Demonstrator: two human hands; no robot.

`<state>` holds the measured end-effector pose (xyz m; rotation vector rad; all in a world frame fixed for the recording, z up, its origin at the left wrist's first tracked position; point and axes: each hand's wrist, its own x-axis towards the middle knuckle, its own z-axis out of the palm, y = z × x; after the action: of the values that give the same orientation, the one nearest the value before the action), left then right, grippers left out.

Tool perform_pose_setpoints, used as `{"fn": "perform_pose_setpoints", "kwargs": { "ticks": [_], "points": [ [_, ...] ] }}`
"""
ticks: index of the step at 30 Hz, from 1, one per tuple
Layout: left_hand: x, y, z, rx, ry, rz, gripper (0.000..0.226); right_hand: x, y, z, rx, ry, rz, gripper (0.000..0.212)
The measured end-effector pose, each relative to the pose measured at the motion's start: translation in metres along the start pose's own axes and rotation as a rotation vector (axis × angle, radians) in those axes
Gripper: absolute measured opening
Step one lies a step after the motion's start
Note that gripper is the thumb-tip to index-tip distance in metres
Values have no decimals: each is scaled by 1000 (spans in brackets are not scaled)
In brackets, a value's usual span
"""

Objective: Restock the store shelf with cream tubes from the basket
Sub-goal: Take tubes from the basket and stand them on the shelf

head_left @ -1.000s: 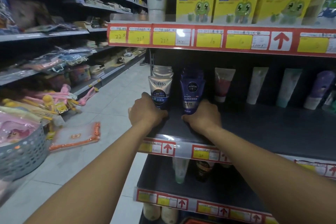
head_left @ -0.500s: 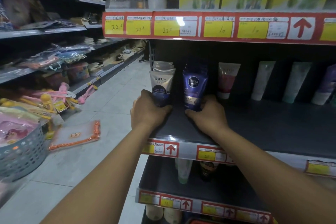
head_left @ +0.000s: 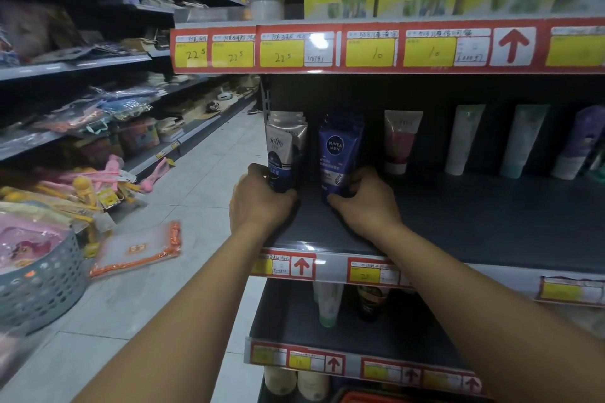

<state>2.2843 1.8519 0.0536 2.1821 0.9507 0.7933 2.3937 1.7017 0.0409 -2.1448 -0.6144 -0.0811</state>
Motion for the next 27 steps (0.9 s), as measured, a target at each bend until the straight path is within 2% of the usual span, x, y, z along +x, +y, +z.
{"fn": "perform_pose_setpoints", "kwargs": {
  "ticks": [13, 21, 24, 27],
  "points": [
    [5, -4, 4, -10, -6, -14, 72, 3, 3, 2, -11, -2, -6, 63],
    [3, 0, 0, 28, -48, -21, 90, 3, 3, -3, -46, -48, 38, 72],
    [0, 4, -5, 25, -52, -36, 86, 3, 2, -11, -51, -76, 47, 71],
    [-9, 7, -12, 46, -22, -29, 74, -5, 4, -26, -65, -108, -4, 60]
  ]
}}
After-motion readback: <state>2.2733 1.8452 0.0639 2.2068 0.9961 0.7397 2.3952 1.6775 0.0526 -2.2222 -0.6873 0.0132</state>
